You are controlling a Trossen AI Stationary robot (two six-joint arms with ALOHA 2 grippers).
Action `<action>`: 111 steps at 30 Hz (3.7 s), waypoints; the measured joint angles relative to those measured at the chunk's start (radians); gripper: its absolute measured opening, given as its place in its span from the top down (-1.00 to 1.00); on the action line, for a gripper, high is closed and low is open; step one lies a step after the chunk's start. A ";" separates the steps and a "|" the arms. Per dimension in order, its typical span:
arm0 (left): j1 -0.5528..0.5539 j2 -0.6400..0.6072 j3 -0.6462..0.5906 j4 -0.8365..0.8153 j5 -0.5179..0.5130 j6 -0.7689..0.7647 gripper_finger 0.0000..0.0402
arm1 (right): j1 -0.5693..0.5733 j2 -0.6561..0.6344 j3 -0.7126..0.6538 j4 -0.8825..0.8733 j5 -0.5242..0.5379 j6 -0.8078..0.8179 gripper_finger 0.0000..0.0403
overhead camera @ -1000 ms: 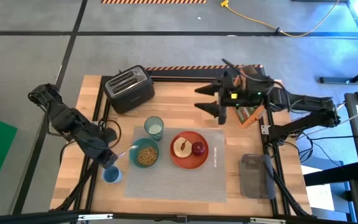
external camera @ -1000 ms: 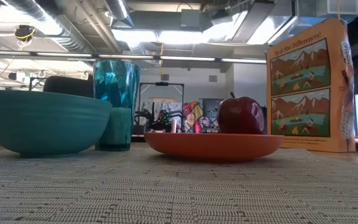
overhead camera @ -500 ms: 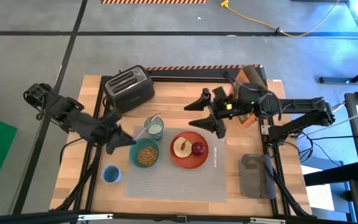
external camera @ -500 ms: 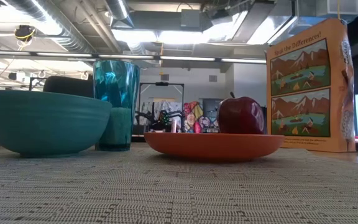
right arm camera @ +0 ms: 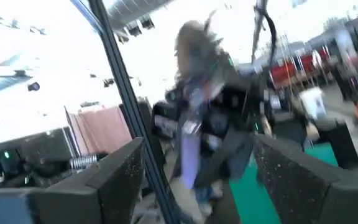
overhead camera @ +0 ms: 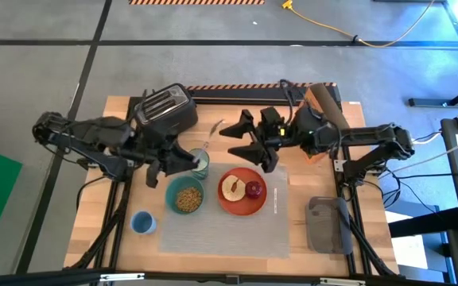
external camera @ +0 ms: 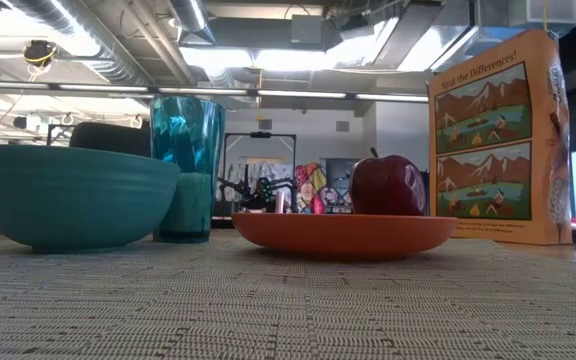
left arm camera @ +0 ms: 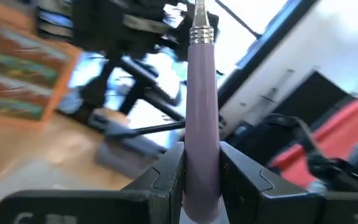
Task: Arrange a breakfast setting
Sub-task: Put the spoon into the right side of the tablemat
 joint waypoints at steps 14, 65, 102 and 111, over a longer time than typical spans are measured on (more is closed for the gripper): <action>0.141 0.122 -0.001 0.165 0.377 -0.044 0.59 | -0.030 0.008 0.037 0.053 -0.122 -0.033 0.05; 0.296 0.262 -0.001 0.131 0.209 0.144 0.27 | -0.089 -0.112 0.037 -0.641 0.125 0.058 1.00; 0.161 0.123 -0.001 -0.376 -0.012 -0.176 0.87 | -0.088 -0.112 0.037 -0.878 0.377 0.101 -0.17; -0.146 -0.028 0.000 -0.852 -0.315 -0.656 0.87 | -0.089 -0.112 0.037 -0.912 0.379 0.101 -0.17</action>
